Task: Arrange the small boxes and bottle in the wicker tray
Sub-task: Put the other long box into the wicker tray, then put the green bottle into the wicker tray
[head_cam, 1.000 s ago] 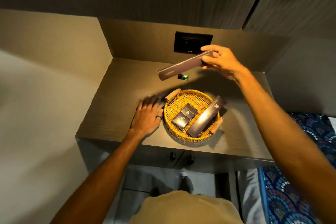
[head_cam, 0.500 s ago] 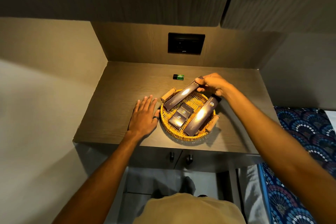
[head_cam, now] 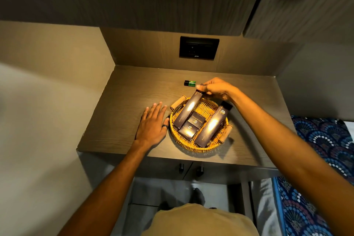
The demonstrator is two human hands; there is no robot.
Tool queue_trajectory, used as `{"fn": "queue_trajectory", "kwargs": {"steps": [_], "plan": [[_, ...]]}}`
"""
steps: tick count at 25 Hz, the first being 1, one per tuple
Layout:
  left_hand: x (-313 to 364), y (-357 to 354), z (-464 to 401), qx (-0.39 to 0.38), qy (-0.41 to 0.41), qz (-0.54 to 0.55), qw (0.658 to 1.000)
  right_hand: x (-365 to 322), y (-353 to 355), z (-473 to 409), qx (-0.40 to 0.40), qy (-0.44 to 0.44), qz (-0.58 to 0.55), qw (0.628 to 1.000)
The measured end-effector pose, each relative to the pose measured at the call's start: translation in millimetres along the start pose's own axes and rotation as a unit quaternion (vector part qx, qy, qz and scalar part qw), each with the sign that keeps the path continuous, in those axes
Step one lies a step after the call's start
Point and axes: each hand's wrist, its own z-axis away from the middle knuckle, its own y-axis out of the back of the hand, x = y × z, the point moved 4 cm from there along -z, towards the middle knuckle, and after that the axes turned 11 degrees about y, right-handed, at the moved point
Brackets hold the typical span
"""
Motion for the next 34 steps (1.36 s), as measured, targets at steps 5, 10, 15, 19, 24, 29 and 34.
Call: {"fn": "queue_trajectory", "kwargs": {"steps": [5,10,15,19,24,29,34], "plan": [[-0.1,-1.5,-0.6,0.002,0.002,0.001,1.000,-5.9,21.0,-8.2,0.035,0.052,0.151,0.987],[-1.2,-0.5,-1.0,0.003,0.003,0.008,1.000,-52.2,-1.1,-31.2,0.033,0.204,0.361,0.909],[-0.6,1.1,-0.3,0.002,0.007,0.021,1.000,-65.5,-39.8,-58.1,-0.045,0.117,0.479,0.869],[-2.3,2.4,-1.6,0.006,0.007,0.026,1.000,-69.2,-39.6,-62.0,-0.009,0.131,0.444,0.887],[-3.2,0.6,-3.2,0.014,0.004,0.022,1.000,-86.8,7.7,-12.1,0.067,0.263,0.259,0.927],[-0.6,-1.6,-2.4,0.017,-0.001,0.014,1.000,-44.5,40.5,61.3,0.018,0.289,0.273,0.917],[0.2,-1.8,-0.9,0.009,0.001,0.008,1.000,-0.3,7.2,62.2,-0.018,0.221,0.355,0.908]]}}
